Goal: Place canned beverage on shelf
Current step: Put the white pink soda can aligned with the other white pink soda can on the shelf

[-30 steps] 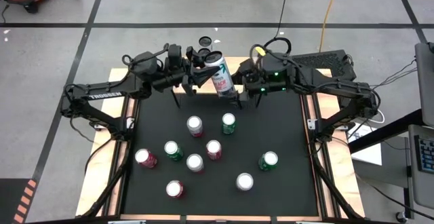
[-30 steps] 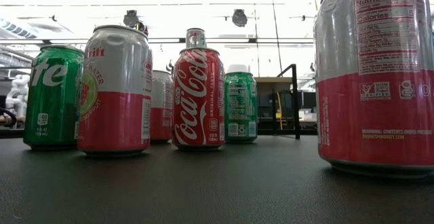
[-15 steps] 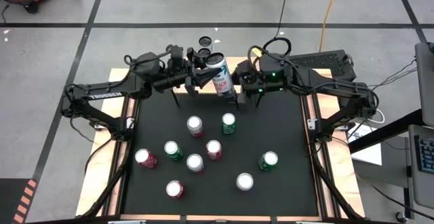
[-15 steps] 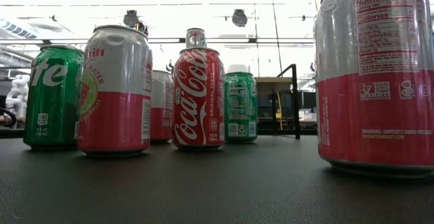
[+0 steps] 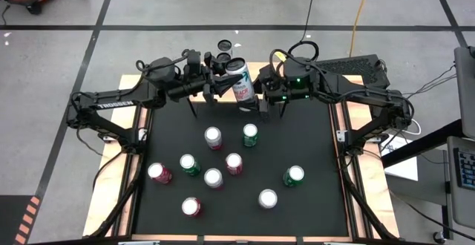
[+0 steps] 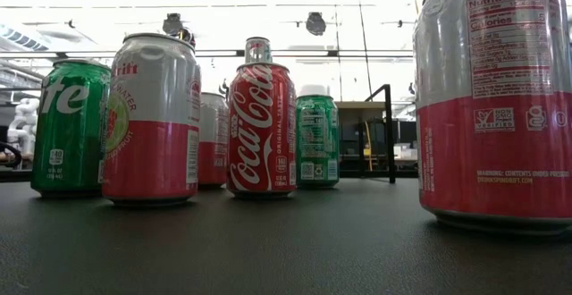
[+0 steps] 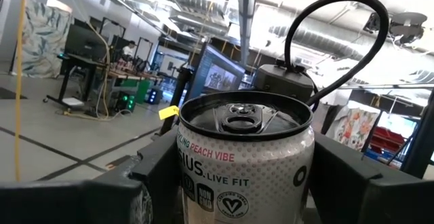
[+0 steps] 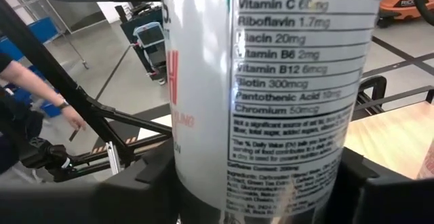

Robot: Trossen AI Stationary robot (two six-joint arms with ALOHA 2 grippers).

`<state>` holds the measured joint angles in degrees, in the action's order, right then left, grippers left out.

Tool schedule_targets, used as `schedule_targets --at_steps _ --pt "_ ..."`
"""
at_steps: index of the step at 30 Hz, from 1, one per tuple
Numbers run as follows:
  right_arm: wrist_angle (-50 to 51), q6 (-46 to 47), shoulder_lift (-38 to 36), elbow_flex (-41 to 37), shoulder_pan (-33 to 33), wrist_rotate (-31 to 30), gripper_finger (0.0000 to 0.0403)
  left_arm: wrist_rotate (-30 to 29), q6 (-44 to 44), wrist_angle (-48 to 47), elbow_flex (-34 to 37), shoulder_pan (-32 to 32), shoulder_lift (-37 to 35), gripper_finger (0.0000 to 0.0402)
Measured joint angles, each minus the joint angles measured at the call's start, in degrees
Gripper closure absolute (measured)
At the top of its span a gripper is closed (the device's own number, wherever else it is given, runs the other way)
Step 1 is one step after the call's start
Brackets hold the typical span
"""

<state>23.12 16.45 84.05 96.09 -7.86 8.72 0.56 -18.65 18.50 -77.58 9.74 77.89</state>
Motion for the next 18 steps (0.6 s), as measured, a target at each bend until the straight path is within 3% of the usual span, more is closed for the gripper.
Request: schedule_targets --at_steps 5,10,14,18 --pt "-0.1 0.0 0.0 0.0 -0.4 0.3 0.0171 0.1 -0.1 0.0 0.0 0.0 0.0 0.0144" --pt "-0.1 0.3 0.0 0.0 -0.4 0.7 0.017 0.9 -0.5 0.1 0.0 0.0 -0.4 0.0102" --pt "-0.3 1.1 0.0 0.0 -0.4 3.2 0.0173 3.1 -0.4 0.1 0.0 0.0 -1.4 0.0065" --pt "-0.9 2.8 0.0 0.0 -0.4 5.3 0.0171 7.9 -1.9 -1.7 -0.1 1.4 -2.3 0.0057"
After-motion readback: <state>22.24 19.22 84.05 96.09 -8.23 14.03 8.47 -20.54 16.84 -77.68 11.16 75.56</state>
